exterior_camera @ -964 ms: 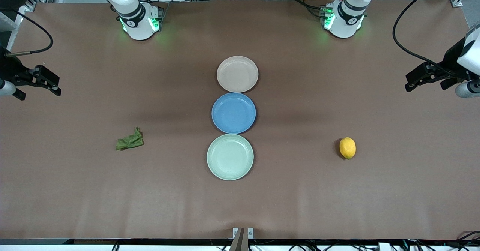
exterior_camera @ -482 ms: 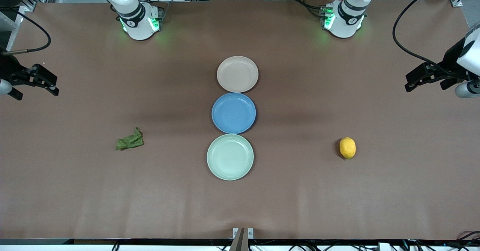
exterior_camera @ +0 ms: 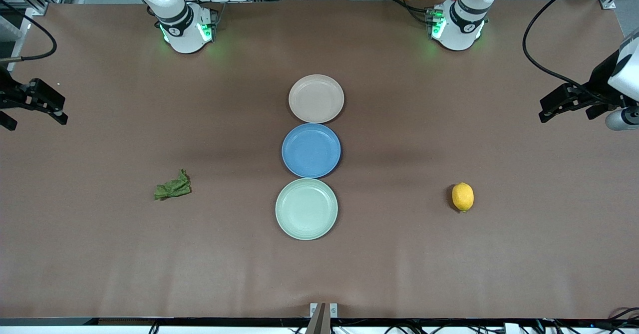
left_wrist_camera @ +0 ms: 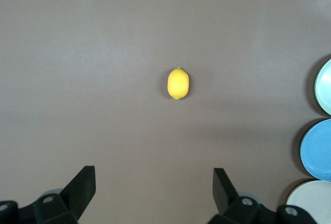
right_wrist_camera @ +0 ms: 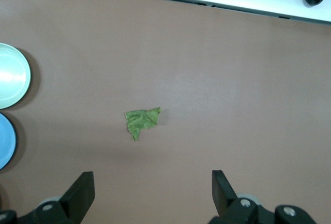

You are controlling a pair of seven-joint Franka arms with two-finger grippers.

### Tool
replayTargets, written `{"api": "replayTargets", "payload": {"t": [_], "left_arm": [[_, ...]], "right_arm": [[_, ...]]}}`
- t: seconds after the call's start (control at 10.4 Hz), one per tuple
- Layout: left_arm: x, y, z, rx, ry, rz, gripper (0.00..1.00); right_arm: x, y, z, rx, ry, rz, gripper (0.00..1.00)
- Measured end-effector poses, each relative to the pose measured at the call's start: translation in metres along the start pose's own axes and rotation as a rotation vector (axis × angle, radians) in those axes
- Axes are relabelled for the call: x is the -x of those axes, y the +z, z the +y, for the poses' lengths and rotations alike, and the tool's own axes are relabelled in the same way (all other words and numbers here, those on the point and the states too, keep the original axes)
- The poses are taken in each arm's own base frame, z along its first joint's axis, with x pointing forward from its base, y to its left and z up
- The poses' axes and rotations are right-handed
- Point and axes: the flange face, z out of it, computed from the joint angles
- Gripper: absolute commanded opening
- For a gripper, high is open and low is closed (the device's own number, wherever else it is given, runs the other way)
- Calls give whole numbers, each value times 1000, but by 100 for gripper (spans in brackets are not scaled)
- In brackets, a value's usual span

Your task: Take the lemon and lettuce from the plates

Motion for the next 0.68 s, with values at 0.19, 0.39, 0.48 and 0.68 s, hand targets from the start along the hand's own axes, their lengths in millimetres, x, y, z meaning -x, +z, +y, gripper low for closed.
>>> {"api": "replayTargets", "payload": {"t": [0.19,0.39,0.48,0.68], "left_arm": [[0,0,0,0,0,0,100],[0,0,1,0,1,-1,100],[0,1,2,0,3,-1,100],[0,1,2,0,3,-1,100]], "right_arm": [[2,-7,-4,-3,25,-14,100],[3,-7,-4,-4,37,-21,100],[3,-7,-4,-4,41,-22,100],[3,-7,-4,-4,53,-22,100]]}}
